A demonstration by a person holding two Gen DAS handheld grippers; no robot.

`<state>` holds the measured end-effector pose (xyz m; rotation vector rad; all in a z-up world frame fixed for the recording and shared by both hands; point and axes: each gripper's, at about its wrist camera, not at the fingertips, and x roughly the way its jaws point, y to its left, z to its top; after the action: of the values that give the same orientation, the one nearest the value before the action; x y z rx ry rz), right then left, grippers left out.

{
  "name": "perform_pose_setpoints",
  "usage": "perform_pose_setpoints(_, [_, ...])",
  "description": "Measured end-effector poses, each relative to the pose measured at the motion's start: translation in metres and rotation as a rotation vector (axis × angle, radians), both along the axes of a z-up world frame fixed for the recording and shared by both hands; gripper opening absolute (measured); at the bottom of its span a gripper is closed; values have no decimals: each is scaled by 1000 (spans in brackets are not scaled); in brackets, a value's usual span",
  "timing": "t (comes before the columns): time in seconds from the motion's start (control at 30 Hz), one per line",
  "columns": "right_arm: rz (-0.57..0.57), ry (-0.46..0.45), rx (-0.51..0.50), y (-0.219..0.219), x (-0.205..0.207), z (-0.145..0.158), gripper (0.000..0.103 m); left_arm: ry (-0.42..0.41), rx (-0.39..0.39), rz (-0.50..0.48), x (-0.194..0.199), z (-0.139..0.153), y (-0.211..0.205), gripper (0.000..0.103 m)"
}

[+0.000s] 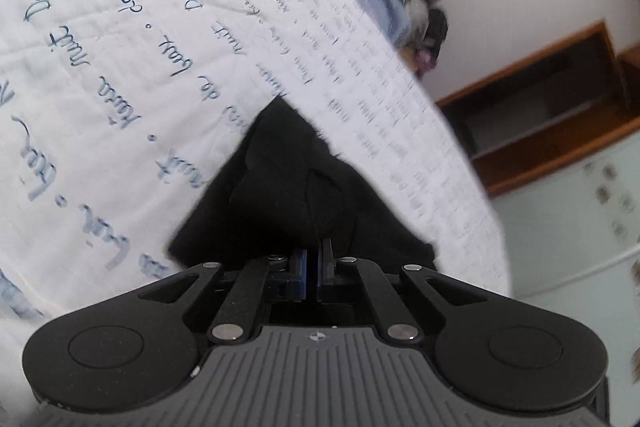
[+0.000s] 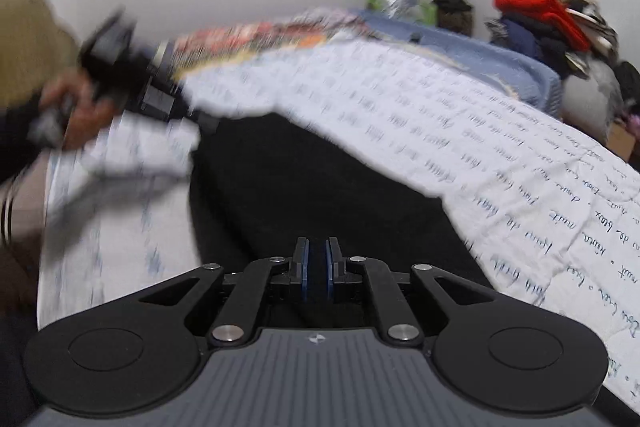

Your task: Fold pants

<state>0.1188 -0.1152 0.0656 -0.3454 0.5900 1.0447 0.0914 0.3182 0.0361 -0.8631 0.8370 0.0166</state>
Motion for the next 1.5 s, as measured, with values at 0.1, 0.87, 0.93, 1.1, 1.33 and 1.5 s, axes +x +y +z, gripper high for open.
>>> perform_pose_setpoints(0.1, [14,52,-108,12,-13,-45,8,121,-4,-22,14,-37,0,8])
perform_pose_setpoints(0.87, [-1273,796,944,-314,24,-104,78,93,-80,31,7,-42,2,17])
perform_pose_setpoints(0.93, [-1257,799,926,-304,27,-105,78,94,-81,33,8,-42,1,18])
perform_pose_setpoints(1.1, [-1214,733,863,-285,47,-101,71,96,-86,38,7,-42,2,18])
perform_pose_setpoints(1.33, [-1163,767,840,-269,46,-116,15,83,-94,35,6,-41,1,24])
perform_pose_setpoints(1.5, [-1111,813,881,-259,46,-119,15,67,-99,26,7,-38,-2,33])
